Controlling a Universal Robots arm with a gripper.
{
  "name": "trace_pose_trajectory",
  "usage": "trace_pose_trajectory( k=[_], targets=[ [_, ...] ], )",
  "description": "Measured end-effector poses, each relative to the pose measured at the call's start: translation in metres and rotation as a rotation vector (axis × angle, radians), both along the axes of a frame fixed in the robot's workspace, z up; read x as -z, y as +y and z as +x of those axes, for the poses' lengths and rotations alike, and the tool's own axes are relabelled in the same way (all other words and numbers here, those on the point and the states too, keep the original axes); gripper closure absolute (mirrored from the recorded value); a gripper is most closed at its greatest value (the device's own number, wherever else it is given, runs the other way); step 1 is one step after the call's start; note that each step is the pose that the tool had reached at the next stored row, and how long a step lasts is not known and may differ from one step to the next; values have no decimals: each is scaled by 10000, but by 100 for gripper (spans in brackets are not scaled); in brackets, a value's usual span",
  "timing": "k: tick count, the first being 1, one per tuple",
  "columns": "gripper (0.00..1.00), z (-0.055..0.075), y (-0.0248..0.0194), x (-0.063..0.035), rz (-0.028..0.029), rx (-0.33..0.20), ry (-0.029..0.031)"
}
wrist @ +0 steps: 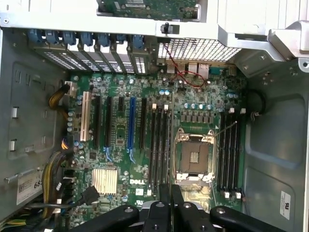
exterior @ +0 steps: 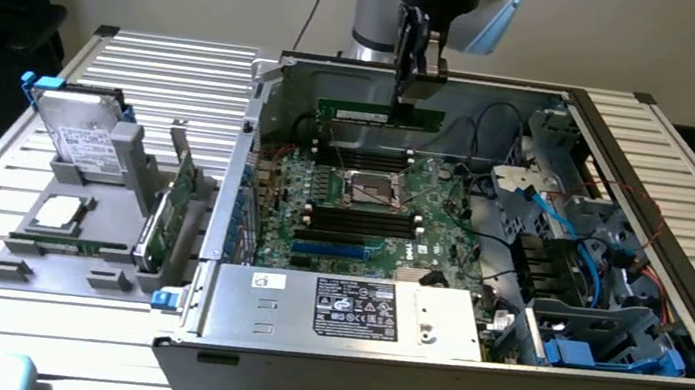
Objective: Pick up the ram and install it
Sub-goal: 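Pick up the ram and move it above insertion slot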
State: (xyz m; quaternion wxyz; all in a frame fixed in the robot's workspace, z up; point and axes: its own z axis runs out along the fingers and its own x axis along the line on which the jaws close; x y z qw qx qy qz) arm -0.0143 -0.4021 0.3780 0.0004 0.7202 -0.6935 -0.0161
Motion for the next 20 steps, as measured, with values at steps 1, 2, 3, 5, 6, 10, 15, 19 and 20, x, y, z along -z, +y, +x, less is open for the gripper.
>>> trace_pose_trajectory(
  k=[1,2,3,5,6,10,15,19,20],
  targets=[
    [87,0,4,0,5,2,0],
    [87,0,8,2,10,11,-1],
    [87,0,12,3,15,28,0],
    [87,0,17,8,39,89,0],
    [87,0,19,11,62,131,0],
    [87,0,29,37,136,273,-1],
    [87,-1,33,111,183,397,-1],
    [87,0,34,159,190,401,-2],
    [87,0,34,168,190,401,-2]
  ],
)
